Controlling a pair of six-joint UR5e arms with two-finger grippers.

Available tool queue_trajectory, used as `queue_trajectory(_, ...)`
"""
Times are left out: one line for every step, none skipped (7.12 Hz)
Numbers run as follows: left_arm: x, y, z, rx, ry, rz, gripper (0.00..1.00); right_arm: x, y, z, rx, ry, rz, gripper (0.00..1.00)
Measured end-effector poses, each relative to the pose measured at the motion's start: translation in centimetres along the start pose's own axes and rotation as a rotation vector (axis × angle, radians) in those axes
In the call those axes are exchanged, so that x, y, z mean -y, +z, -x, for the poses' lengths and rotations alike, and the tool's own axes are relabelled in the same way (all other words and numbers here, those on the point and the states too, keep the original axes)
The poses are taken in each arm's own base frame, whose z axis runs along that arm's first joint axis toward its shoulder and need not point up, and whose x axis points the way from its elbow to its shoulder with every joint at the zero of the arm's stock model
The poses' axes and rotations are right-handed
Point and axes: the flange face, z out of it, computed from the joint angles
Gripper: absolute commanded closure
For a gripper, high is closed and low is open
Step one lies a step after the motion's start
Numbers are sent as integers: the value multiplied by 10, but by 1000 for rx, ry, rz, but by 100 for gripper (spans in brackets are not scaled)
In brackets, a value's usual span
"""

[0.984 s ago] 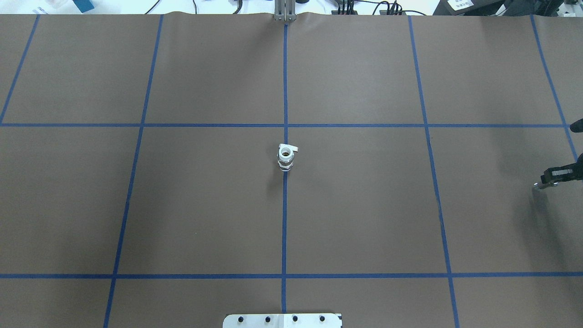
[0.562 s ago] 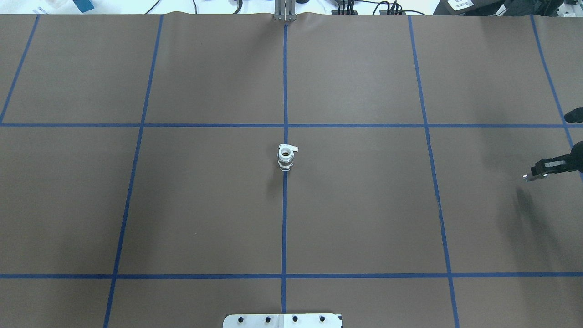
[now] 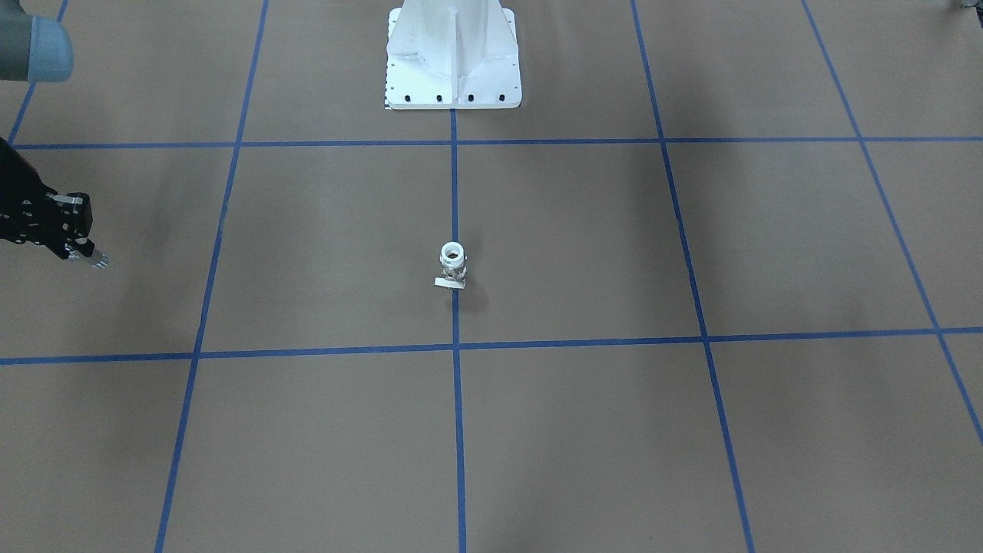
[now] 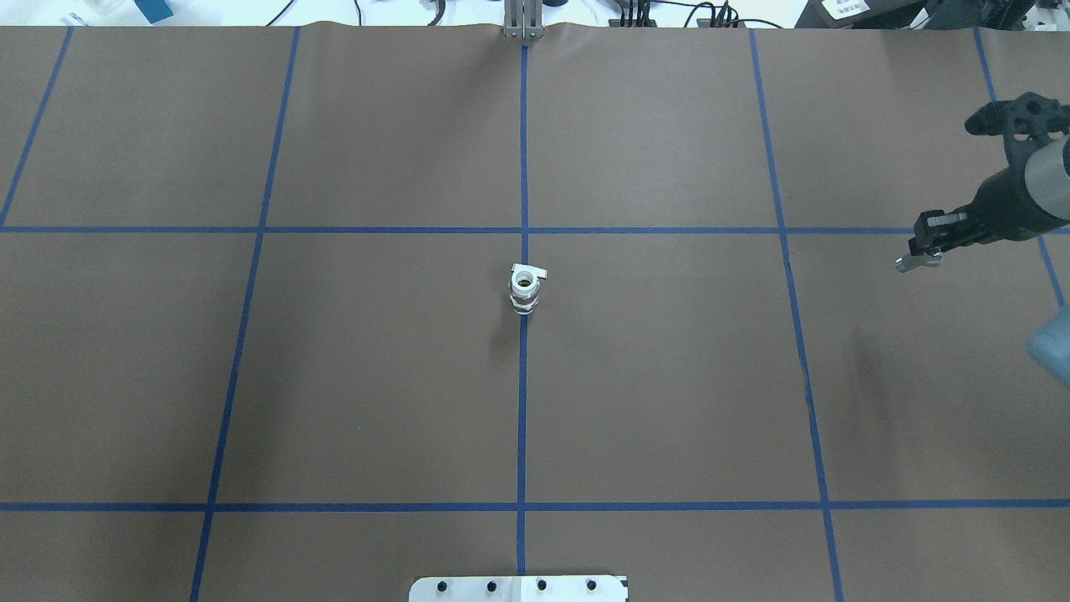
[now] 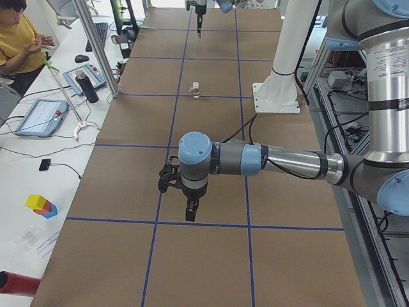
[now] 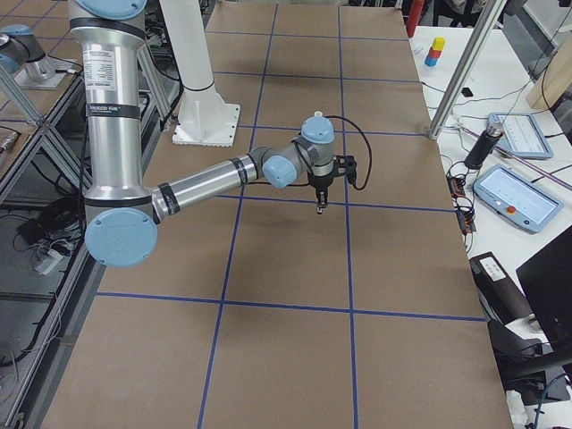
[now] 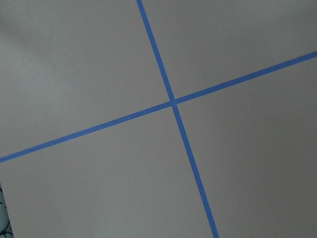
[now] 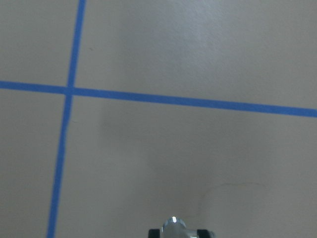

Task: Assemble PPR valve and pipe with both arms
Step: 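Lift the chrome fitting with the right gripper and carry it over the white fitting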

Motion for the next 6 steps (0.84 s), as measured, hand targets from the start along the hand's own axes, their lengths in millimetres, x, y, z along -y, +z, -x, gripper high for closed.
queue_trajectory(-9,3,1,-10,2,-8,0,18,-15,48,13,41,4,100)
queue_trajectory(-14,4,3,-13,9,-21,0,28,-24,103,30,76,15,100)
queue_trajectory(-19,5,4,-14,12,-26,0,32,-30,161,41,118,27,100)
queue_trajectory(-21,5,3,-14,14,-29,0,31,-35,215,43,174,32,100)
queue_trajectory(-21,4,3,-14,15,-31,0,30,-37,263,39,236,27,100)
queue_trajectory(-21,4,3,-13,15,-32,0,29,-36,307,31,295,18,100)
